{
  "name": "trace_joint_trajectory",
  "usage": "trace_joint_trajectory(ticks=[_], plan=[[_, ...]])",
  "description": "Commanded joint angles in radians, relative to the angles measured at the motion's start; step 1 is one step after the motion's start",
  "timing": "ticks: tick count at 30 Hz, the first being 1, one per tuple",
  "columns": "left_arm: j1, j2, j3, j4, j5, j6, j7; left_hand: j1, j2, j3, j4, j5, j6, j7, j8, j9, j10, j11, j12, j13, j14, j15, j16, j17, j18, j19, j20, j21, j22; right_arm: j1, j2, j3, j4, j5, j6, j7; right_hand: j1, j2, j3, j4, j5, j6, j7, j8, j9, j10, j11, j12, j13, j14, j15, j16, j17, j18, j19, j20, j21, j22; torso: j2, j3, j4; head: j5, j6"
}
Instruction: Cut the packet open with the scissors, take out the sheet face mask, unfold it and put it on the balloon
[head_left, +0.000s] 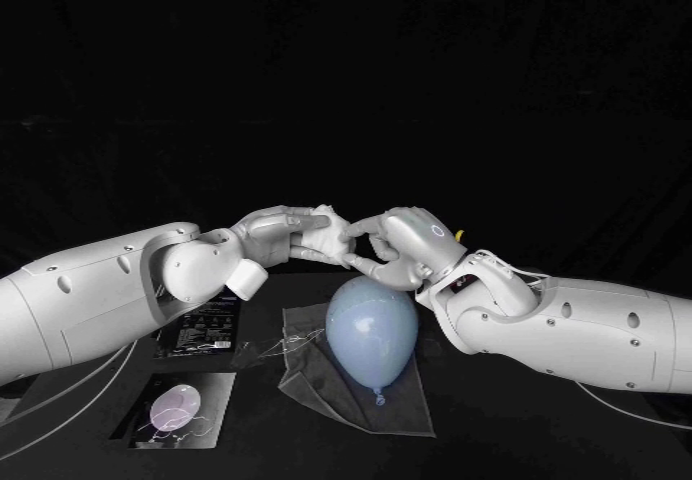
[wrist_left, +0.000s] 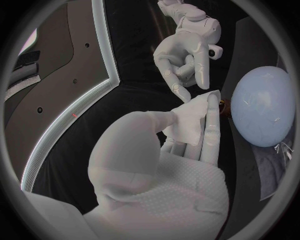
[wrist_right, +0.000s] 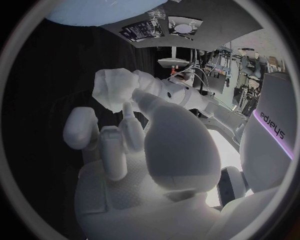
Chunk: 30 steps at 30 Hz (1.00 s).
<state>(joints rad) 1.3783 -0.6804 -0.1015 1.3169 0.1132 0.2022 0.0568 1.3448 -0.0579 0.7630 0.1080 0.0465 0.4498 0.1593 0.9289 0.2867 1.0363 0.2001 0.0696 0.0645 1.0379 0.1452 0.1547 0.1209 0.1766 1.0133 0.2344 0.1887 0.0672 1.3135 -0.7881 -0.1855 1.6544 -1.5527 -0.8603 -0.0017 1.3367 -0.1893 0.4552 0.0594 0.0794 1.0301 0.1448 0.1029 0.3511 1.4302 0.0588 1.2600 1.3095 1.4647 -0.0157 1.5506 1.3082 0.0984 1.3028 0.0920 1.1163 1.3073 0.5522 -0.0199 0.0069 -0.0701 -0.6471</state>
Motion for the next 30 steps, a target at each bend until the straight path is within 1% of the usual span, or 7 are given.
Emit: trace_joint_trajectory(ticks=[1,3,8,10,14,20,30], plan=[[0.001,0.002,0.001,0.003,0.01,-0.005,0.011,0.005,0.009,0.006,-0.001,0.003,0.001,0.11,0.004,-0.002,-0.002,-0.001,-0.002,-0.001,0.0,-0.001,-0.003,-0.001,0.008,0.006,0.004,-0.005,0.0,0.0,0.001,0.001,0.001,-0.079,0.011,-0.036,0.0,-0.008,-0.004,0.0,-0.011,-0.006,-0.002,-0.006,-0.001,-0.008,-0.002,-0.002,0.013,0.088,0.008,-0.006,0.188,0.003,-0.01,0.002,-0.01,0.02,-0.001,0.0,-0.0015,0.002,0.0],[0.001,0.002,0.001,0.003,0.01,-0.003,0.01,0.005,0.009,0.006,-0.001,0.003,0.001,0.11,0.004,-0.002,-0.002,-0.001,-0.002,-0.001,0.0,-0.001,-0.003,-0.001,0.008,0.006,0.004,-0.005,0.0,0.0,0.004,0.001,0.0,-0.091,0.006,-0.043,0.012,-0.003,0.002,-0.003,-0.028,0.0,-0.003,-0.003,-0.001,-0.005,-0.003,0.004,0.018,0.089,0.008,-0.004,0.194,0.003,-0.01,0.003,-0.01,0.021,-0.001,0.0006,-0.0009,0.003,0.0],[0.001,0.002,0.001,0.006,0.01,0.003,0.007,0.007,0.01,0.007,-0.003,0.003,0.003,0.11,0.005,-0.002,0.0,-0.002,-0.002,0.0,0.001,-0.002,-0.003,0.0,0.008,0.007,0.003,-0.005,0.0,0.0,0.01,0.001,-0.005,-0.104,0.008,-0.054,0.03,0.02,0.02,-0.005,-0.029,0.021,-0.009,0.006,0.003,0.009,-0.008,0.032,0.042,0.094,0.005,0.003,0.214,0.002,-0.004,0.002,0.001,0.03,0.0,0.0011,0.0005,0.003,-0.002],[0.001,0.001,0.001,0.007,0.009,0.004,0.005,0.009,0.011,0.008,-0.004,0.003,0.004,0.11,0.006,-0.003,0.001,-0.002,-0.001,0.0,0.003,-0.002,-0.003,0.0,0.008,0.007,0.003,-0.005,0.0,0.0,0.012,0.001,-0.005,-0.107,0.012,-0.057,0.045,0.041,0.038,-0.008,-0.03,0.039,-0.015,0.014,0.006,0.034,-0.012,0.082,0.082,0.1,0.002,0.011,0.237,-0.001,0.006,0.0,0.017,0.04,0.001,0.0005,-0.0007,0.004,-0.002],[0.001,0.001,0.001,0.007,0.006,0.008,0.002,0.011,0.012,0.008,-0.006,0.003,0.005,0.109,0.007,-0.003,0.003,-0.003,-0.001,0.0,0.004,-0.002,-0.003,0.0,0.008,0.008,0.002,-0.005,0.0,0.0,0.013,0.001,-0.005,-0.109,0.019,-0.059,0.055,0.067,0.056,-0.01,-0.03,0.055,-0.02,0.023,0.011,0.051,-0.016,0.118,0.112,0.105,-0.001,0.018,0.257,-0.004,0.015,-0.004,0.032,0.051,0.0,0.0003,-0.0007,0.004,-0.003],[0.001,0.001,0.001,0.008,0.001,0.011,0.0,0.011,0.012,0.008,-0.006,0.003,0.005,0.109,0.007,-0.003,0.003,-0.003,-0.001,0.0,0.004,-0.002,-0.003,0.0,0.008,0.008,0.002,-0.005,0.0,0.0,0.015,0.001,-0.004,-0.11,0.042,-0.056,0.056,0.093,0.066,-0.011,-0.03,0.076,-0.03,0.042,0.023,0.072,-0.023,0.162,0.147,0.106,-0.006,0.02,0.263,-0.008,0.025,-0.007,0.049,0.063,0.0,0.0004,0.0,0.003,-0.004],[0.001,0.001,0.001,0.009,-0.004,0.017,-0.003,0.012,0.011,0.008,-0.007,0.003,0.006,0.109,0.007,-0.003,0.004,-0.003,-0.001,0.0,0.005,-0.003,-0.003,0.0,0.008,0.008,0.002,-0.005,0.0,0.0,0.02,0.001,-0.008,-0.12,0.082,-0.07,0.053,0.09,0.059,-0.02,-0.031,0.083,-0.036,0.058,0.036,0.08,-0.028,0.179,0.162,0.106,-0.01,0.02,0.263,-0.01,0.032,-0.011,0.06,0.072,0.0,0.0001,0.0004,0.005,-0.006]])
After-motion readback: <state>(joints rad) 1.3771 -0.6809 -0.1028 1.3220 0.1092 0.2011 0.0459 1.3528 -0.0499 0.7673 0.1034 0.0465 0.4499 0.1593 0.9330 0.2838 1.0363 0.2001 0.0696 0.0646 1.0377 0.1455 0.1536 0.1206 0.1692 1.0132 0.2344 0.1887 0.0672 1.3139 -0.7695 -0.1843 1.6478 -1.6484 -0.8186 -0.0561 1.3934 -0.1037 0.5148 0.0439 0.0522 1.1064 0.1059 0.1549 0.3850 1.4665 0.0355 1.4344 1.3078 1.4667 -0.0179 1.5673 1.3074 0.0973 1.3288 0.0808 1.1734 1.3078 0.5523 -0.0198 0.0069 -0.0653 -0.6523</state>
